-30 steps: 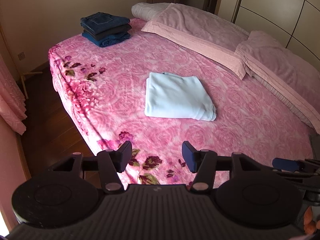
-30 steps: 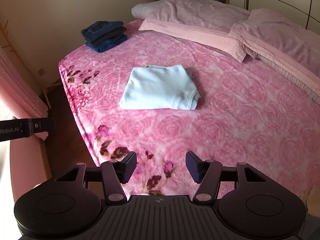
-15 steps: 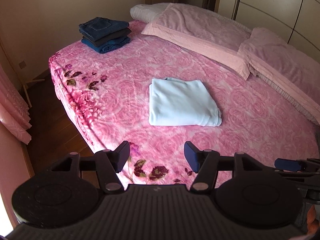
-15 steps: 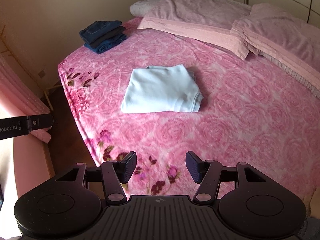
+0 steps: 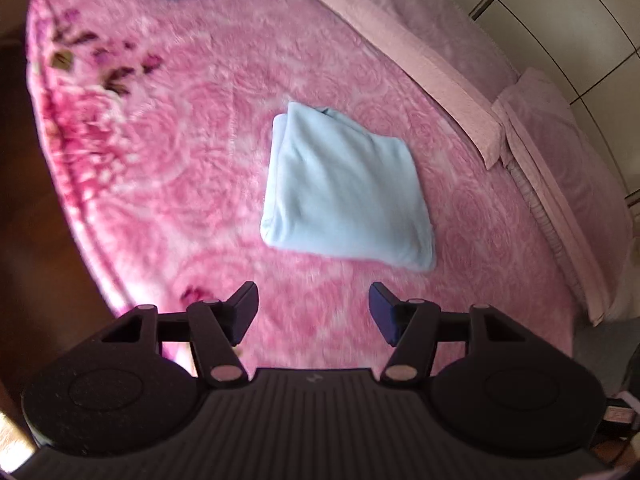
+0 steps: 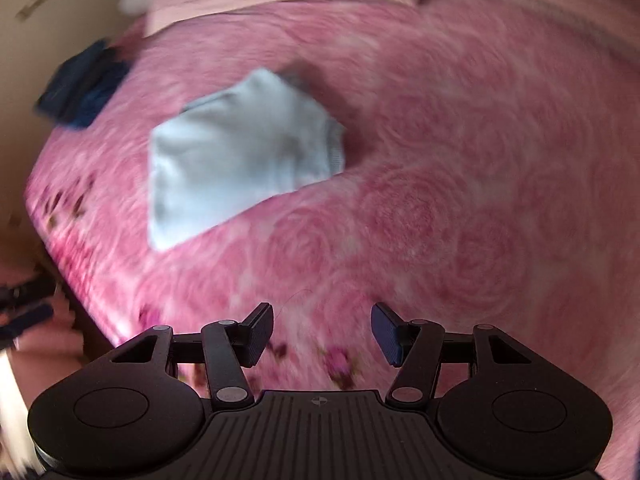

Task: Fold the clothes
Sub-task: 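Grasp the folded sweatshirt edges with both grippers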

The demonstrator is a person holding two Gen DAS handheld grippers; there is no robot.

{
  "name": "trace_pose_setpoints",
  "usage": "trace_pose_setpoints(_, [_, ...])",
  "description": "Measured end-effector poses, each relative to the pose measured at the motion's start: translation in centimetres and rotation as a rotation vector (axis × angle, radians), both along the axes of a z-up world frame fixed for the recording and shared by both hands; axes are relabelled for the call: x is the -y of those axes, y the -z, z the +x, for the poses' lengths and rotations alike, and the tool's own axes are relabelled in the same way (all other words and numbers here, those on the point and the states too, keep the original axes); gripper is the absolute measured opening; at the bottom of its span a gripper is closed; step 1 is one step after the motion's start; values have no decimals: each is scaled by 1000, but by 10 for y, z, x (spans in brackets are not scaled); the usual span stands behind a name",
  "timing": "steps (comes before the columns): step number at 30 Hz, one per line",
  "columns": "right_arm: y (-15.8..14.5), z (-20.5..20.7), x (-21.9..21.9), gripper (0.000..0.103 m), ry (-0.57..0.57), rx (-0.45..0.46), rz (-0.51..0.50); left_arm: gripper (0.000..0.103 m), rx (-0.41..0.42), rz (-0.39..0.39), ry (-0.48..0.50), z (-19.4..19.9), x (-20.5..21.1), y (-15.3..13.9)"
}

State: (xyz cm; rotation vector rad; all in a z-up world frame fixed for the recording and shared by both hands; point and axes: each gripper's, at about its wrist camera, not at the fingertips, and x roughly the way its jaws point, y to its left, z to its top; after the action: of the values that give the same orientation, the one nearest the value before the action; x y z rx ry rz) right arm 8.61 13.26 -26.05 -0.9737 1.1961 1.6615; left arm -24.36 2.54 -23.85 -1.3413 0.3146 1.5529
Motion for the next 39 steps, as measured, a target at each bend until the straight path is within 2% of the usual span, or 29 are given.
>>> trace_pose_setpoints(4, [28,-15,-45,58,122,-20,-32,59,61,-16,63,-38,-53,43])
trace_pose_setpoints(7, [50,-19,-75,58,202,-74,-25,60,107,-15,75,-62,-85,77])
trace_pose_setpoints(11, [77,-13,-104,58,298,-157,-23,60,168,-10,86,-79,-115,117])
trace_pose_setpoints(14, [90,-12,-123,59,316,-206,-5,60,217,-3,75,-85,-131,141])
trace_pose_setpoints(15, [93,-11,-129,60,310,-222,7,60,232,-2,64,-87,-136,148])
trace_pose_setpoints(17, [97,-11,-142,76,289,-258,37,60,272,-6,23,-92,-141,160])
trace_pose_setpoints(18, [99,-10,-149,76,276,-274,48,61,300,2,5,-94,-142,165])
trace_pose_setpoints(23, [122,-8,-184,77,147,-309,50,62,362,29,-38,-97,-145,185])
trace_pose_setpoints(28, [153,-9,-209,76,28,-340,-19,69,416,78,-89,-97,-147,193])
trace_pose_setpoints(31, [170,-13,-224,76,-42,-415,-64,70,426,97,-73,-96,-151,196])
trace_pose_setpoints(34, [178,-20,-238,76,-96,-487,-96,64,408,94,-26,-97,-155,196])
trace_pose_setpoints(39, [189,-44,-260,75,-190,-540,-133,63,453,100,5,-103,-159,205])
